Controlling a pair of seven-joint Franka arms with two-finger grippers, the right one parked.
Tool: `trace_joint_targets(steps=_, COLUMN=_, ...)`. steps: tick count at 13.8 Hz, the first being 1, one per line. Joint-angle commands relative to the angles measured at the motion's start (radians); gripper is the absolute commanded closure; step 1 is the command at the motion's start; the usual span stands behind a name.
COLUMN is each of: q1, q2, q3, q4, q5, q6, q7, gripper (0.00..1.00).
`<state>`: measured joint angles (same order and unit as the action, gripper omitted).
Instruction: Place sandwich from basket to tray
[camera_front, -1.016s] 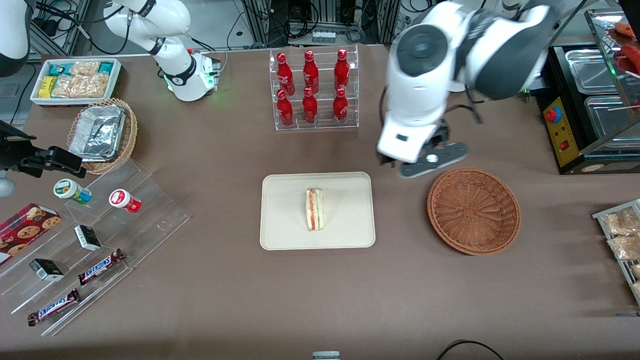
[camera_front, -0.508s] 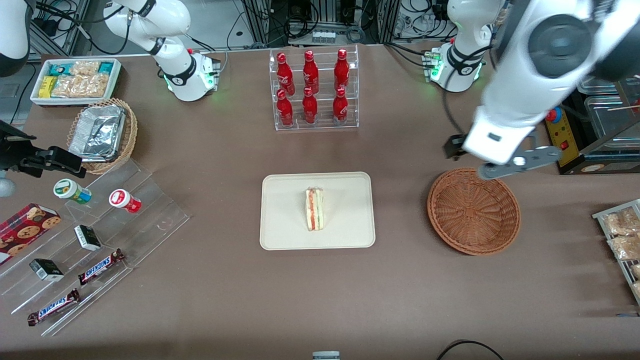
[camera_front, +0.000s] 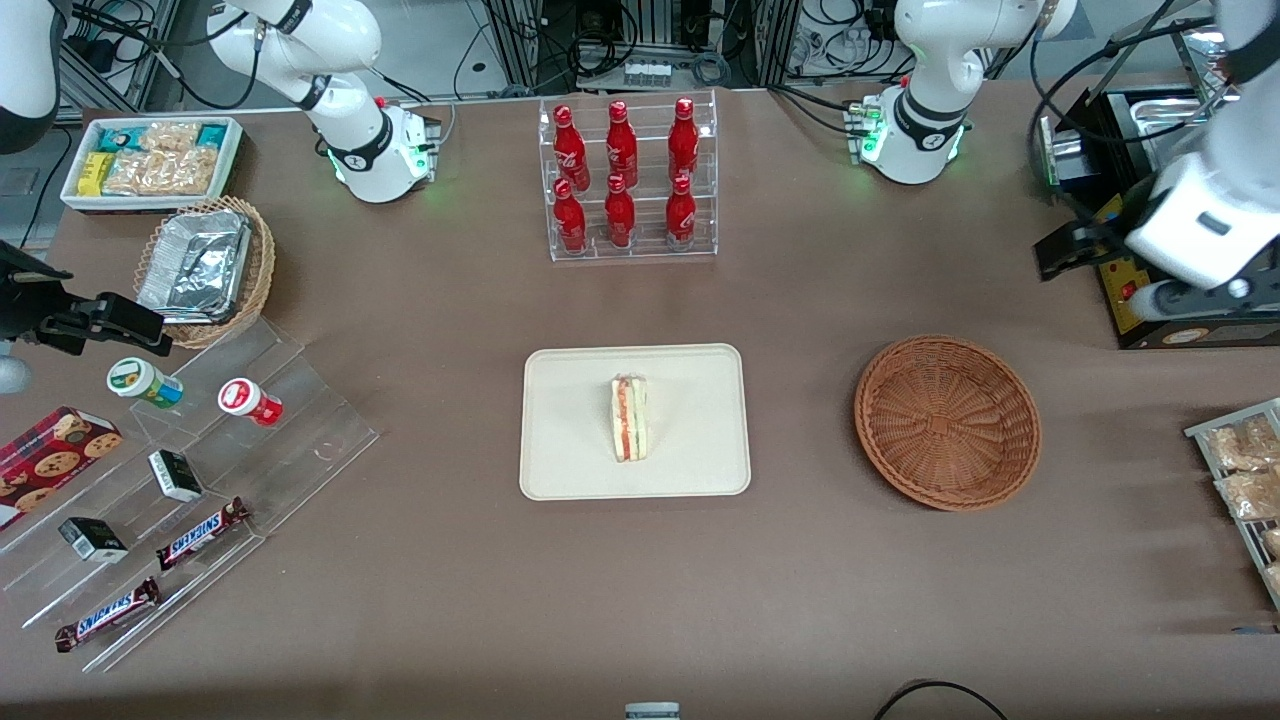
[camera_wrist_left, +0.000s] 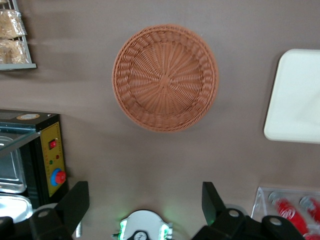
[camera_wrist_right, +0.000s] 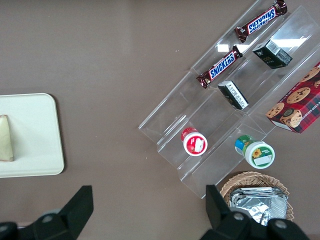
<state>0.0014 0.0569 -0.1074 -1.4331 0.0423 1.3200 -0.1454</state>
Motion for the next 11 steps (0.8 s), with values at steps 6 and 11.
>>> trace_joint_targets(steps=6, q1=-0.064, q2=-0.124, q3=0.109, q4=-0.148, q5=-0.001, q6=-0.002, q7=0.118, gripper=0.01)
trace_joint_targets(steps=11, q1=-0.047, q2=-0.101, q3=0.112, q4=-0.112, q5=-0.008, q6=-0.021, q7=0.127, gripper=0.01)
